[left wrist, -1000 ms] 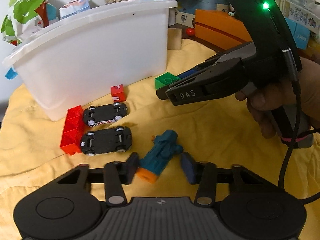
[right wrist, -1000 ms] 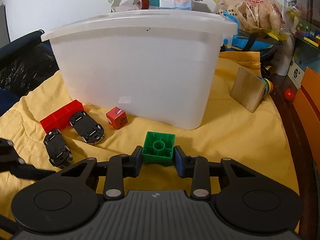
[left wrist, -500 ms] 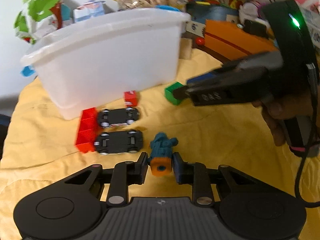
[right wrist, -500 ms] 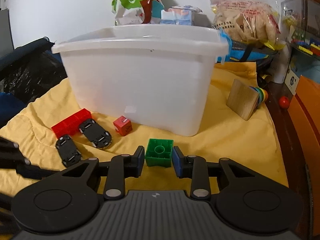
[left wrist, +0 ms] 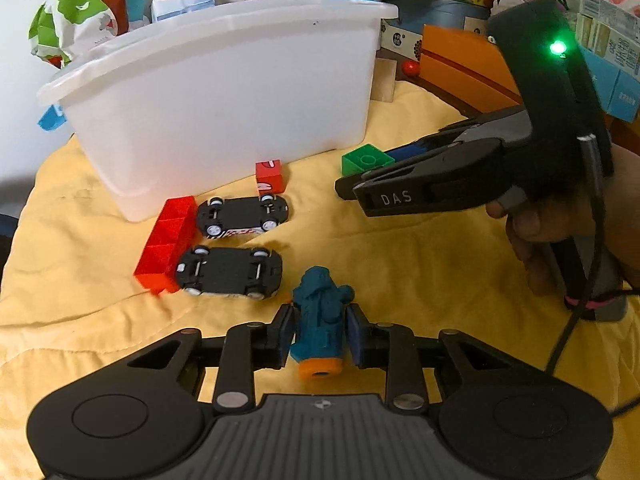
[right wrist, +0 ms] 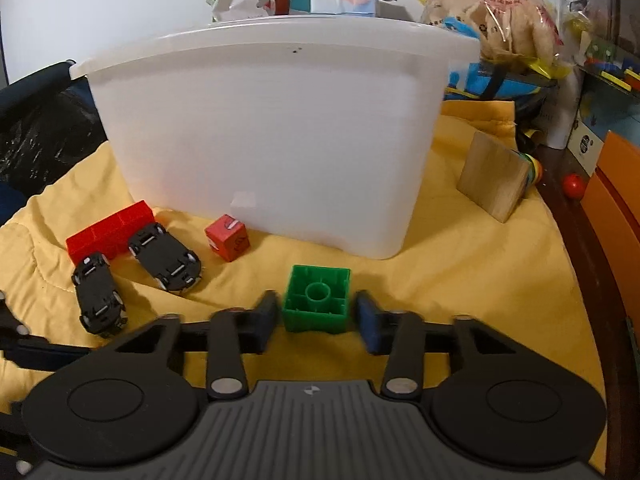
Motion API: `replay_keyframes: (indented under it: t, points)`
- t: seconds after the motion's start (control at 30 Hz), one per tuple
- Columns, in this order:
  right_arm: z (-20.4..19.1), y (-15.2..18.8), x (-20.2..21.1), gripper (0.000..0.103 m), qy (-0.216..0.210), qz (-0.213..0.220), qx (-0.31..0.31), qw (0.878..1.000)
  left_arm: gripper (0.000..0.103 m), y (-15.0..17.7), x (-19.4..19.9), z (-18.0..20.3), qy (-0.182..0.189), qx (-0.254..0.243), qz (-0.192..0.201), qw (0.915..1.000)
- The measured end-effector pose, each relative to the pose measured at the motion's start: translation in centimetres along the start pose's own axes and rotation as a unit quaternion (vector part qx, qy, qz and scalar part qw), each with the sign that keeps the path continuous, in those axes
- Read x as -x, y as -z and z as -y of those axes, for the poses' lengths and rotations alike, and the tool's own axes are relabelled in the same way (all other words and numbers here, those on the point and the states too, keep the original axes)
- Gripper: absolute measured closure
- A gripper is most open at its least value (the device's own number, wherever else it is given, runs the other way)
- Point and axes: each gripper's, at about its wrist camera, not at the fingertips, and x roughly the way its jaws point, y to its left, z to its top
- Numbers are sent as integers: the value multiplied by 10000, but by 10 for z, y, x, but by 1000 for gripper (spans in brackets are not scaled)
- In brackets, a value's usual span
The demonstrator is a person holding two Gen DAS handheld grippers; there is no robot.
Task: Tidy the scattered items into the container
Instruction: 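Grasp the teal figure with left gripper while right gripper grasps green brick, then carry figure and green brick over the bin and open both grippers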
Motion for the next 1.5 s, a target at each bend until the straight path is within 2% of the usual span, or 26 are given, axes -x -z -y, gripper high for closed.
replay_keyframes:
  t: [0.07,0.2,0.43,0.73,0.97,1.13,1.33,1.5]
  points:
    - [-1,-1,2,69,-18,13,60,10000,75,-1,-1,0,20,2,26,10000]
    - [2,-3,12,69,-51,111,54,9999,75,1,2,0,-4,-71,54,10000]
    - [4,-3,29,69,-97,225,9,9997,75,4,16,-10,-48,175,126,9998]
    - [-1,-12,64,69,-228,438,-90,9987,75,-12,65,-36,-168,639,512,9965]
    - [-5,-44,102,69,-323,835,-121,9959,75,-52,110,-58,-340,710,1035,9915]
    - [-2,-76,113,69,-313,1056,-147,9938,75,-85,118,-72,-498,704,1226,9887]
    - [6,-116,109,69,-281,1131,-183,9930,75,-128,109,-90,-577,846,1292,9863]
    - [15,-140,86,69,-224,964,-214,9949,75,-161,80,-108,-615,922,1050,9883]
